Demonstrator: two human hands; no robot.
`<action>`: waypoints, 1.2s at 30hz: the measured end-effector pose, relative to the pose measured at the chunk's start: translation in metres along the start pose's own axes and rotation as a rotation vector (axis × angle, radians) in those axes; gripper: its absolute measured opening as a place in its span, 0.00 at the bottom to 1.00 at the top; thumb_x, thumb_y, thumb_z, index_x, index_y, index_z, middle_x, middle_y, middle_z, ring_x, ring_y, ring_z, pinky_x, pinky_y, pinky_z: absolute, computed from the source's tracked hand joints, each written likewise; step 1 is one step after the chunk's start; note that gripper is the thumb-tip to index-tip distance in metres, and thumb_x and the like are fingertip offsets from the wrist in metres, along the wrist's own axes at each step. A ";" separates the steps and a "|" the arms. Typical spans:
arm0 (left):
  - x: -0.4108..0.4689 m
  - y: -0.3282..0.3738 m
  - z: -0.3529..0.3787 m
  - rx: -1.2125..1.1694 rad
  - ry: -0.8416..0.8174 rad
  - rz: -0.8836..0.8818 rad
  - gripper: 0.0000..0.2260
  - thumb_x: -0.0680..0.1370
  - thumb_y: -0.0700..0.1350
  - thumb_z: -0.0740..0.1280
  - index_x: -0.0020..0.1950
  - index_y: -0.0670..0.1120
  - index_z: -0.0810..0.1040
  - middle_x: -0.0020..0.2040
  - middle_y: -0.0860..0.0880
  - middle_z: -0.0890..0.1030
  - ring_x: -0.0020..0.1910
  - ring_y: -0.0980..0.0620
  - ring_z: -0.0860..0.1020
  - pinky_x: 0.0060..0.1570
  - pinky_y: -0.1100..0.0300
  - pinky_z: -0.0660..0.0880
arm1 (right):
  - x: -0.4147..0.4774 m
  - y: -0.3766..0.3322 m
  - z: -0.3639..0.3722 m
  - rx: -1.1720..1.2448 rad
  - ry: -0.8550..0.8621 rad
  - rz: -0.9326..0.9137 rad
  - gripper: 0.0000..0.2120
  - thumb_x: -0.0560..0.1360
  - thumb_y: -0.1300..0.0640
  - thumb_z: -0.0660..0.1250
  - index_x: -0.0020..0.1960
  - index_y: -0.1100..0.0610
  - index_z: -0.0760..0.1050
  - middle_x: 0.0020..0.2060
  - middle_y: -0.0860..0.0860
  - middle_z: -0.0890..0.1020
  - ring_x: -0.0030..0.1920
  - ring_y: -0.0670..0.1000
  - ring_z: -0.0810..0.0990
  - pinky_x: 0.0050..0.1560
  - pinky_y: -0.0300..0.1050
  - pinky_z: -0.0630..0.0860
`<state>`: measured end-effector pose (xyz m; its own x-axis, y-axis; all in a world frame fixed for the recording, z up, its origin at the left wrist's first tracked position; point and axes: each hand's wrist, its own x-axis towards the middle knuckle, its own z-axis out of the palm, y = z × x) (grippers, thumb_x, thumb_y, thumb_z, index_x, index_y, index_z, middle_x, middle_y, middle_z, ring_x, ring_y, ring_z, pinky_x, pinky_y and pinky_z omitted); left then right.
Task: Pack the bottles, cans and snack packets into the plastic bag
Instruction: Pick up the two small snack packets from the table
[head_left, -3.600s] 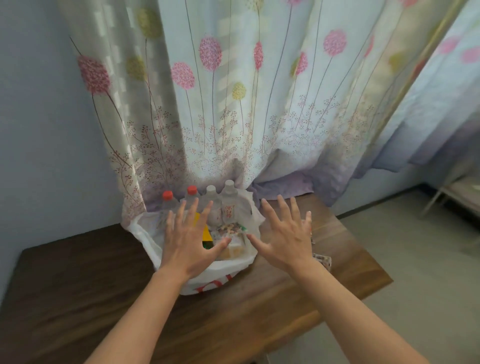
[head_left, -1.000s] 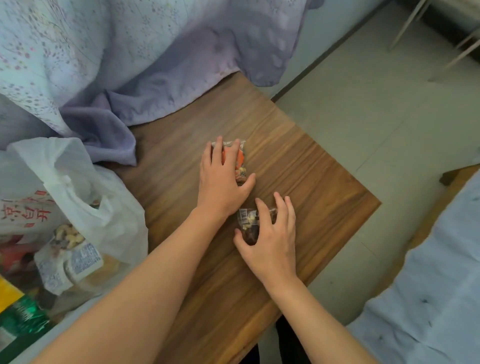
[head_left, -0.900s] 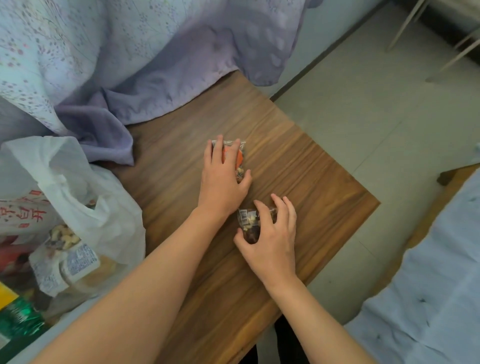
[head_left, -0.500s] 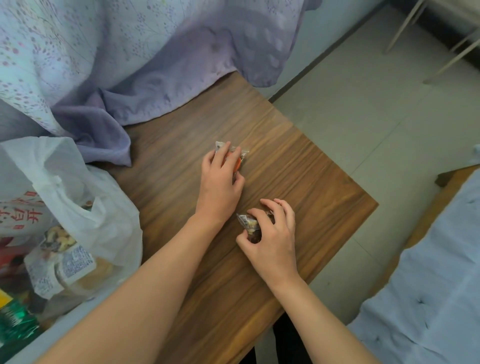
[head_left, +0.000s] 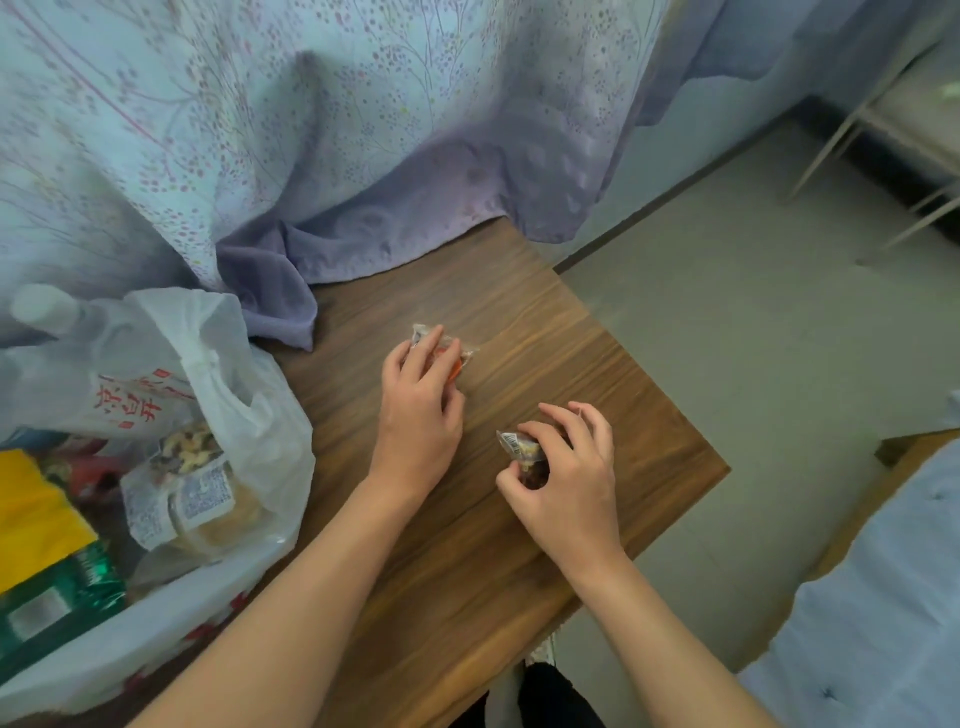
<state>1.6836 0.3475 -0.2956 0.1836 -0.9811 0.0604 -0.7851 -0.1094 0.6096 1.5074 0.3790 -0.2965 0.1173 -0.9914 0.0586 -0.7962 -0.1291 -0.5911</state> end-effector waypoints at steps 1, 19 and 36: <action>-0.005 0.004 -0.008 0.002 0.019 -0.015 0.23 0.80 0.37 0.68 0.76 0.45 0.74 0.78 0.47 0.70 0.76 0.43 0.63 0.75 0.52 0.61 | 0.004 -0.002 -0.007 0.004 0.001 -0.025 0.16 0.68 0.58 0.75 0.56 0.56 0.84 0.61 0.51 0.81 0.71 0.58 0.69 0.68 0.61 0.73; -0.135 0.092 -0.133 0.009 0.364 -0.264 0.21 0.81 0.37 0.67 0.75 0.45 0.75 0.76 0.48 0.71 0.77 0.48 0.64 0.77 0.51 0.61 | 0.013 -0.078 -0.129 0.150 -0.105 -0.435 0.16 0.66 0.58 0.78 0.54 0.57 0.85 0.59 0.51 0.82 0.68 0.57 0.71 0.68 0.50 0.71; -0.231 0.074 -0.224 0.066 0.589 -0.466 0.20 0.82 0.36 0.66 0.74 0.44 0.76 0.75 0.48 0.71 0.76 0.47 0.64 0.76 0.51 0.62 | -0.016 -0.183 -0.129 0.262 -0.210 -0.689 0.18 0.67 0.53 0.78 0.55 0.55 0.85 0.59 0.49 0.82 0.69 0.56 0.69 0.69 0.51 0.69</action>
<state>1.7156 0.6014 -0.0869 0.7767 -0.5858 0.2315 -0.5791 -0.5195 0.6282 1.5747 0.4160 -0.0855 0.6671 -0.6603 0.3450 -0.3382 -0.6810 -0.6495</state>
